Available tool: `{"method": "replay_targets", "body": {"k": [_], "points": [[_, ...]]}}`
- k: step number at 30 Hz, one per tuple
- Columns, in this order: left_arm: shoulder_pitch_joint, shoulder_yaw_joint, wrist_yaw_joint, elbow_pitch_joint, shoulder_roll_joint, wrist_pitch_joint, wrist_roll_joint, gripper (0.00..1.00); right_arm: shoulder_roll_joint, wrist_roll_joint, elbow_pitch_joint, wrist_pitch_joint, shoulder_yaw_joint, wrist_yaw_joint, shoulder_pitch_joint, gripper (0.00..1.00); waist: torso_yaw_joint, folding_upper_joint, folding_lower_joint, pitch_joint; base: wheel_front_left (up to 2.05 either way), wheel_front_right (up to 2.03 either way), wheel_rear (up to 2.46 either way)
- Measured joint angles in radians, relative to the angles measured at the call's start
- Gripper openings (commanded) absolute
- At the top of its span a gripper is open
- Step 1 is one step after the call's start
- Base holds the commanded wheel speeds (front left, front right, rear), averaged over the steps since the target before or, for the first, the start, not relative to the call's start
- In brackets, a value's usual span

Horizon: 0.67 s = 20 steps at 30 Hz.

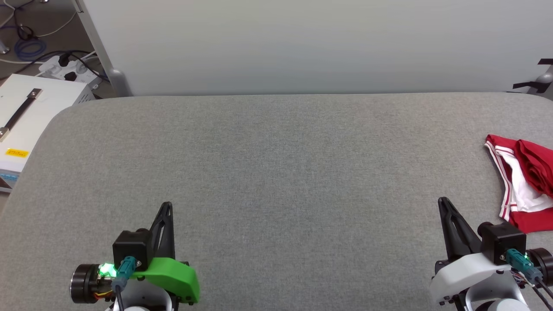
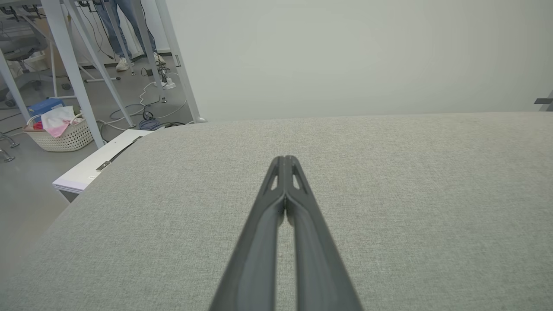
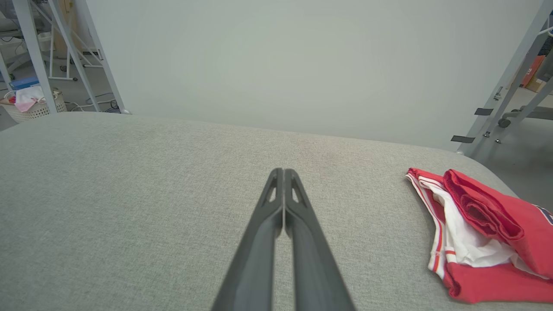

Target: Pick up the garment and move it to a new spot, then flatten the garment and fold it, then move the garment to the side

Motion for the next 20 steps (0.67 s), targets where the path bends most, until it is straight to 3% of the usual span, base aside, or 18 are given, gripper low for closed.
{"method": "replay_targets", "body": {"k": [20], "points": [[-0.011,0.005,0.003,-0.008,0.000,0.042,0.009,0.00,0.001,-0.010,0.011,0.039,0.005,0.000,-0.015,0.00,-0.006,0.0000,0.0000,-0.008,0.00,0.00,0.00]]}}
